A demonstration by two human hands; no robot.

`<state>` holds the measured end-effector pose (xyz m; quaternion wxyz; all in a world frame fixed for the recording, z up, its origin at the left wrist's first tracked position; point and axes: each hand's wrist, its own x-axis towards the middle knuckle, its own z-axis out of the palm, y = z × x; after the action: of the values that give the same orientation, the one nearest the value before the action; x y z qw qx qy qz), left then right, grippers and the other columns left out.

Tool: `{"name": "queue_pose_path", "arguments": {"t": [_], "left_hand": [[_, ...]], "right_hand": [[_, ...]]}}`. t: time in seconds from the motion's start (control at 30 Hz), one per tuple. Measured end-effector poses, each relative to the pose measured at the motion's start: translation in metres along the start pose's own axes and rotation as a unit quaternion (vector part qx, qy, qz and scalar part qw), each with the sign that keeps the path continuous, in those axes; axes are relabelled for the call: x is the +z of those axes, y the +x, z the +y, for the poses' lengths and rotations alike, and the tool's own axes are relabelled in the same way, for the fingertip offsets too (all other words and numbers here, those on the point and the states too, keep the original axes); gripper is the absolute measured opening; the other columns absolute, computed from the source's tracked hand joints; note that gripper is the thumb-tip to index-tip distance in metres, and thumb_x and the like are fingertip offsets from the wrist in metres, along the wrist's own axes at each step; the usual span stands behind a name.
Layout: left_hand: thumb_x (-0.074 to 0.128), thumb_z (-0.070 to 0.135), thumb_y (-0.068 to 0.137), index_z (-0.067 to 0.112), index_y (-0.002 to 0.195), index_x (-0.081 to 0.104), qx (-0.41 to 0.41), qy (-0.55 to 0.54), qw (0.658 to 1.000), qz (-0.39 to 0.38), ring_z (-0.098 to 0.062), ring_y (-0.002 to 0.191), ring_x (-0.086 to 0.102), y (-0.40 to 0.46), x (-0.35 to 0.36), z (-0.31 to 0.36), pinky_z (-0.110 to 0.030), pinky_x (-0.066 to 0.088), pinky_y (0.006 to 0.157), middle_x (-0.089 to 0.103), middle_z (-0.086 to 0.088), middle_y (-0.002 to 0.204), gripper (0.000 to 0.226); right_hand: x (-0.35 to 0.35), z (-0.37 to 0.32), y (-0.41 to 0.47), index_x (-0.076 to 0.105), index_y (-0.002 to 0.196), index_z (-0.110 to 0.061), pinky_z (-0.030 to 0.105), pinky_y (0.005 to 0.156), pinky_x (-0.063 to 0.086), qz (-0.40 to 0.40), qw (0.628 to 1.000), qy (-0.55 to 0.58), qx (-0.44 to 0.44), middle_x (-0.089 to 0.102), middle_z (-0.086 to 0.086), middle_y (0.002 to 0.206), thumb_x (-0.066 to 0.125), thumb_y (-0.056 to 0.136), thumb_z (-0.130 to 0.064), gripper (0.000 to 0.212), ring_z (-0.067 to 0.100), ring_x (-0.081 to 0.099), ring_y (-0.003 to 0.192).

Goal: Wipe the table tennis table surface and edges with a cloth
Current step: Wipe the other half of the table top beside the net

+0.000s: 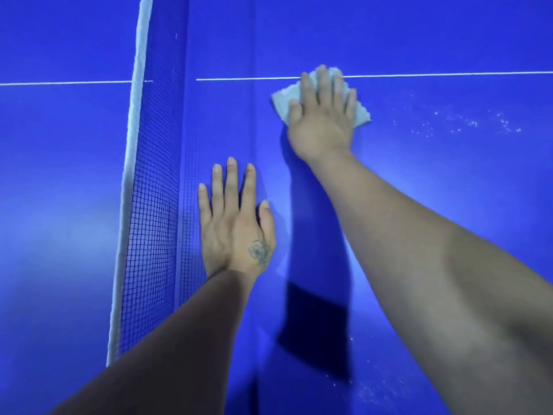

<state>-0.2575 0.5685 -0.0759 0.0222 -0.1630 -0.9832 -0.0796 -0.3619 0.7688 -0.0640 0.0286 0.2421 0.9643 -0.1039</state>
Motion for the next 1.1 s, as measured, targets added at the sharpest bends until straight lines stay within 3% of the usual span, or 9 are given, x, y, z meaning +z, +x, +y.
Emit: {"name": "queue_pose_path", "arguments": {"t": [0.13,0.27,0.47,0.67,0.87,1.1], "left_hand": [[0.03,0.037,0.108,0.02,0.169,0.031,0.004,-0.004,1.0,0.009,-0.028,0.166,0.012,0.0,0.004,-0.001,-0.057,0.013,0.132,0.019,-0.007,0.179,0.063],[0.03,0.036,0.109,0.02,0.169,0.03,0.007,-0.003,1.0,0.012,-0.029,0.166,0.012,0.0,0.004,-0.002,-0.058,0.014,0.132,0.02,-0.007,0.178,0.063],[0.031,0.036,0.109,0.018,0.168,0.033,0.008,-0.006,1.0,0.022,-0.03,0.166,0.015,0.0,0.004,-0.004,-0.058,0.012,0.132,0.022,-0.007,0.178,0.062],[0.032,0.037,0.109,0.019,0.168,0.034,0.006,-0.002,1.0,0.028,-0.029,0.166,0.015,-0.001,0.004,-0.003,-0.055,0.011,0.133,0.023,-0.007,0.178,0.062],[0.032,0.038,0.11,0.02,0.168,0.034,0.004,-0.011,0.999,0.032,-0.028,0.166,0.014,-0.002,0.004,-0.003,-0.056,0.012,0.133,0.023,-0.006,0.178,0.061],[0.027,0.041,0.11,0.021,0.168,0.033,0.001,-0.011,1.0,0.028,-0.028,0.166,0.013,-0.003,0.001,-0.002,-0.054,0.011,0.133,0.022,-0.005,0.178,0.062]], "right_hand": [[0.011,-0.011,-0.045,0.025,0.168,-0.028,0.05,0.131,-0.001,0.007,0.996,0.015,-0.088,0.011,0.0,0.178,0.025,0.11,-0.045,0.061,0.024,0.002,0.164],[0.013,0.025,-0.123,0.036,0.164,-0.028,0.05,0.131,0.008,0.025,0.993,0.035,-0.114,0.021,-0.001,0.176,0.031,0.11,-0.045,0.058,0.023,0.011,0.164],[0.001,0.092,-0.151,0.034,0.165,-0.029,0.05,0.131,0.009,0.029,0.998,0.022,-0.059,0.02,-0.003,0.176,0.031,0.11,-0.047,0.058,0.023,0.011,0.164],[0.001,0.065,-0.08,0.018,0.169,-0.032,0.053,0.132,-0.003,0.009,1.0,0.007,0.015,0.003,0.0,0.178,0.019,0.112,-0.047,0.059,0.025,-0.003,0.164],[0.015,0.023,-0.12,0.026,0.167,-0.031,0.053,0.131,0.002,0.02,0.997,0.013,-0.078,0.009,0.002,0.178,0.02,0.11,-0.046,0.06,0.026,0.002,0.165],[0.01,0.076,-0.23,0.031,0.166,-0.03,0.053,0.131,0.011,-0.002,0.992,-0.007,-0.127,0.014,-0.001,0.177,0.023,0.114,-0.043,0.054,0.025,0.008,0.164]]}}
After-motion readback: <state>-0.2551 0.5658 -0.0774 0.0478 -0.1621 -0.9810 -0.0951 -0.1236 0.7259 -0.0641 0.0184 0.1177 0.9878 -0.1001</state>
